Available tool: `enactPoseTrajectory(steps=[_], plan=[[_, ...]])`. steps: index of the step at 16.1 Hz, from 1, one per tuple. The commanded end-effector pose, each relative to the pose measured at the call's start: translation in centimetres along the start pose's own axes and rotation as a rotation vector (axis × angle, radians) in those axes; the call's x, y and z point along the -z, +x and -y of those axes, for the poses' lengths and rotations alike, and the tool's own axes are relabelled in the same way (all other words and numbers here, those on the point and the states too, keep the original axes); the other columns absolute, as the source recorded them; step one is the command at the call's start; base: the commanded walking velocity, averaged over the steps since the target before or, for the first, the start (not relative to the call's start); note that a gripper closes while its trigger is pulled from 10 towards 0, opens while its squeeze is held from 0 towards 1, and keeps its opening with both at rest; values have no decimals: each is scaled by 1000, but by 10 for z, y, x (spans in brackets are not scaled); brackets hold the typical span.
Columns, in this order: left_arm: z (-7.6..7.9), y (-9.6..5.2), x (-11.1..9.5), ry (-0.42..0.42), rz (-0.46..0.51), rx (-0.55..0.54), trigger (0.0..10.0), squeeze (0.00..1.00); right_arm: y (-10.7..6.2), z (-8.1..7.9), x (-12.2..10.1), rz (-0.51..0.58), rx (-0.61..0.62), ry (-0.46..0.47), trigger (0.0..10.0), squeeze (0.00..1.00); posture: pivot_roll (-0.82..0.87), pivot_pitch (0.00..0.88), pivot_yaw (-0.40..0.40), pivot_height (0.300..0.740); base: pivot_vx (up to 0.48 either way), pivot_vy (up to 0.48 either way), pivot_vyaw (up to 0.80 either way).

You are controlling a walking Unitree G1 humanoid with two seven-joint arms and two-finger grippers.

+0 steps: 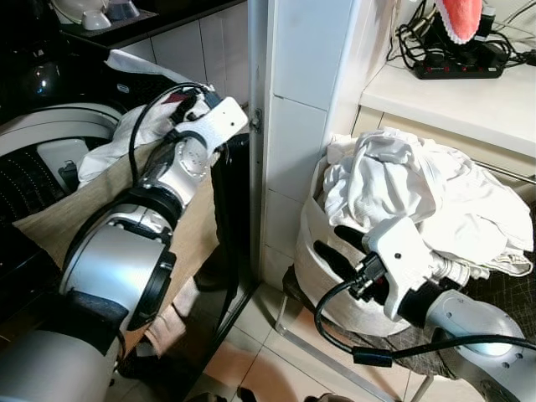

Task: Clothes washing

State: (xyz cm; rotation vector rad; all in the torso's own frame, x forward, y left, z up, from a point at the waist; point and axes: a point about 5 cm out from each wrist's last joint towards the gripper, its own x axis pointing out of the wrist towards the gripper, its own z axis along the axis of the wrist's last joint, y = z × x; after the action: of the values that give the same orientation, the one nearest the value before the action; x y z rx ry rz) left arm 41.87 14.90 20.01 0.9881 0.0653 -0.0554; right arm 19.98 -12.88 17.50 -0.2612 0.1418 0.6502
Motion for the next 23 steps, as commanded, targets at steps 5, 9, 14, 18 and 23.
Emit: enactPoseTrajectory(steps=[5,9,14,18,23], plan=[[-2,-1,13,21,-57,-8,1765,0,-1,1,-9,32,-12,-46,10000,0,-395,0,31,740,0,0,0],[0,-1,14,-1,-66,2,0,0,-3,2,-12,32,-8,-55,10000,0,-408,1,29,740,0,0,0],[-4,-1,14,-69,-73,-20,0,0,-4,5,-13,32,5,-57,10000,0,-409,1,32,740,0,0,0],[-12,-2,25,-224,-146,-63,0,0,-3,5,-12,28,7,-58,10000,0,-409,0,38,740,0,0,0],[-24,-8,55,-748,-295,-211,0,0,-3,6,-12,25,17,-60,10000,0,-413,0,39,740,0,0,0]])
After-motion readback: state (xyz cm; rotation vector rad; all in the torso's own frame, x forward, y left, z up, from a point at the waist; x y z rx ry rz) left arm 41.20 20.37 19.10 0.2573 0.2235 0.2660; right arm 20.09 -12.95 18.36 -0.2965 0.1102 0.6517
